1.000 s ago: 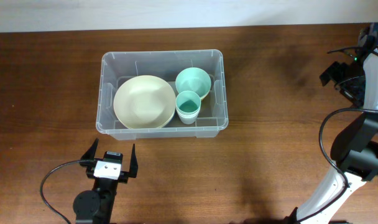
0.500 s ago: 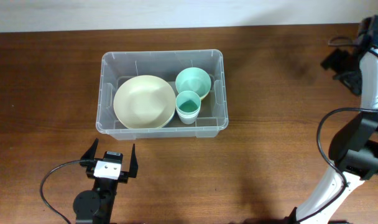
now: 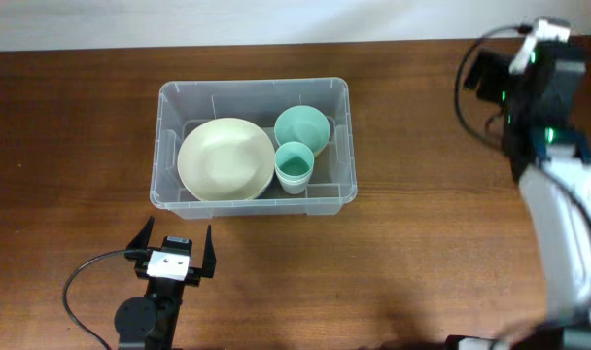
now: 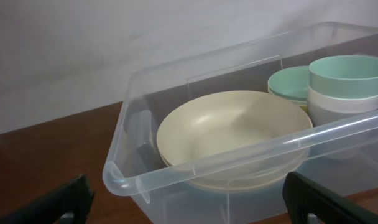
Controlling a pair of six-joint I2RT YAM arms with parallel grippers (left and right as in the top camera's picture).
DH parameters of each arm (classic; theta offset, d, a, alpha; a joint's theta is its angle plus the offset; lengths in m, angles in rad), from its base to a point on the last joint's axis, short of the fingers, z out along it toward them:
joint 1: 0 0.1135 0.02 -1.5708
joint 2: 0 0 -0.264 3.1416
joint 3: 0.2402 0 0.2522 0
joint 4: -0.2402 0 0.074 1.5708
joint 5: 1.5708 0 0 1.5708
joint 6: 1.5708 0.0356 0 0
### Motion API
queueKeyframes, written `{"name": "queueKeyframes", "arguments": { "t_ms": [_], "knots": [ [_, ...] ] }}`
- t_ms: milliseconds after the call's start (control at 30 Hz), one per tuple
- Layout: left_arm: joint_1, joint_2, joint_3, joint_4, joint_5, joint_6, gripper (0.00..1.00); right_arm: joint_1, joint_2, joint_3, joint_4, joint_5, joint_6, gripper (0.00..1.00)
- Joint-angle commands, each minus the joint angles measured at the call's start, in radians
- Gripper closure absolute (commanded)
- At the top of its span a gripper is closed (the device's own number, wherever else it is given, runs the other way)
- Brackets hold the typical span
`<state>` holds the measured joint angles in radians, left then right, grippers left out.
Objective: Pack container
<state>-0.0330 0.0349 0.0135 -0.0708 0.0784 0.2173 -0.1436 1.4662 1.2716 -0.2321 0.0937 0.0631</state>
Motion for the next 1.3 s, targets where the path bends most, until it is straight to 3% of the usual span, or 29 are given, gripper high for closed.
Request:
{"name": "queueKeyframes", "arguments": {
  "t_ms": [0,300,467,700,933,1267],
  "knots": [
    [0.005,0.000,-0.004,-0.004,0.004,0.005,0.00,0.048,-0.201,-0.240,0.094,-0.011,-0.173,0.01],
    [0.005,0.000,-0.004,-0.004,0.004,0.005,0.00,0.105,-0.708,-0.912,0.542,-0.034,-0.194,0.01],
    [0.005,0.000,-0.004,-0.004,0.004,0.005,0.00,0.105,-0.964,-1.130,0.584,-0.035,-0.194,0.01],
    [0.005,0.000,-0.004,-0.004,0.004,0.005,0.00,0.105,-1.190,-1.240,0.530,-0.085,-0.194,0.01],
    [0.005,0.000,-0.004,-0.004,0.004,0.005,0.00,0.173,-1.369,-1.249,0.334,-0.117,-0.194,0.01],
    [0.005,0.000,-0.004,-0.004,0.004,0.005,0.00,0.177,-1.463,-1.252,0.235,-0.128,-0.194,0.01]
  ]
}}
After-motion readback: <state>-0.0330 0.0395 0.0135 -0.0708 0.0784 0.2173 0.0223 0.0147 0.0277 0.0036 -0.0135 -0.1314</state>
